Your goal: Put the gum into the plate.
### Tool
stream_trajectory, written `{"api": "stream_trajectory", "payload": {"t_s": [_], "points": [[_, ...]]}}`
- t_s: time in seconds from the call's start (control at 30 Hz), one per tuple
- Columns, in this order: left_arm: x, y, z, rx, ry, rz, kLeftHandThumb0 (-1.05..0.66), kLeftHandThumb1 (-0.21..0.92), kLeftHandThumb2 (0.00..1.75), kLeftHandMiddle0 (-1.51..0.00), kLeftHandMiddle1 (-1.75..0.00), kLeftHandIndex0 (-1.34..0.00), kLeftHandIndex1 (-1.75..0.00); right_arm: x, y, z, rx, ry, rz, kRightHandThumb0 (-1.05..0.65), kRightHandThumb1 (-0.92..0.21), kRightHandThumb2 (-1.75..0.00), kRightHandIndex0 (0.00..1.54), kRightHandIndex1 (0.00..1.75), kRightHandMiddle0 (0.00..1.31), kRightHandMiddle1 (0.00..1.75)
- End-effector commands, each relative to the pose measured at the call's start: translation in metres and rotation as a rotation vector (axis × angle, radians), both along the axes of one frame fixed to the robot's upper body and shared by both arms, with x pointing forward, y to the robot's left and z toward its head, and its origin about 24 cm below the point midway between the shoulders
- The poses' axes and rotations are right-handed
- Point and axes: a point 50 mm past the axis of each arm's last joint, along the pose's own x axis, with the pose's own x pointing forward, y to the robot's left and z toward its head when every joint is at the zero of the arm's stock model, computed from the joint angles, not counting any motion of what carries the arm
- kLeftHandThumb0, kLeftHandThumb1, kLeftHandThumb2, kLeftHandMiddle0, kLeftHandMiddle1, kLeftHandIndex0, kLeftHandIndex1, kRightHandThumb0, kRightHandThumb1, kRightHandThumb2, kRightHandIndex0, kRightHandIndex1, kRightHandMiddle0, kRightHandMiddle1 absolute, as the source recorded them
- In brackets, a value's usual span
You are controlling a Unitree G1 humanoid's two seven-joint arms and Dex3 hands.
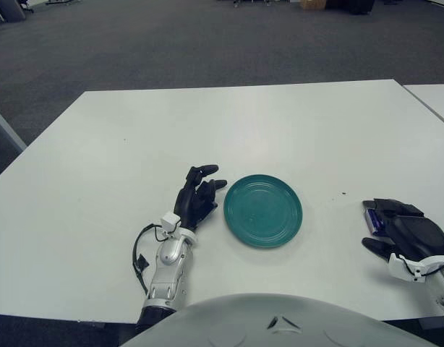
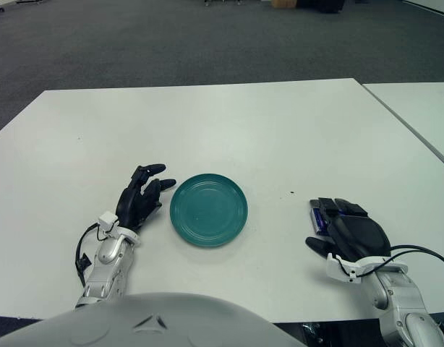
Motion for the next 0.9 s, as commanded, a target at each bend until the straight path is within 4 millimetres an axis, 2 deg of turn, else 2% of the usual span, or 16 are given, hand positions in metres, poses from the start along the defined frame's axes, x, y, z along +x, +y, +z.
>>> {"api": "stream_trajectory", "payload": {"t_s": [0.0,0.47,0.7,0.87], "points": [[-0.005,0.006,-0.009,0.031,0.062,-0.001,-0.67,0.92,0.7,-0.45,-1.1,-0.23,-1.26,-0.01,-0.005,-0.021,0.035,0.106,-0.056,-0.94,-0.92,-0.62,0.34,0.04,0.0,0.69],[-0.004,0.008,-0.005,0.038,0.048,0.009,-0.64,0.92,0.69,-0.45,-1.1,-0.23,-1.27,-0.015,-0.013,-0.041,0.106,0.123,-0.134,-0.92,-0.92,-0.65,0.36,0.04,0.0,0.78],[-0.004,0.009,-0.003,0.042,0.037,0.007,-0.64,0.92,0.68,-0.46,-1.1,-0.24,-1.28,-0.011,-0.025,-0.053,0.114,0.118,-0.176,-0.87,-0.92,-0.63,0.39,0.05,0.0,0.84],[-0.005,0.009,-0.001,0.054,0.028,0.015,-0.63,0.92,0.68,-0.45,-1.12,-0.24,-1.28,-0.013,-0.027,-0.057,0.124,0.106,-0.201,-0.83,-0.92,-0.62,0.46,0.08,0.0,0.95]]}}
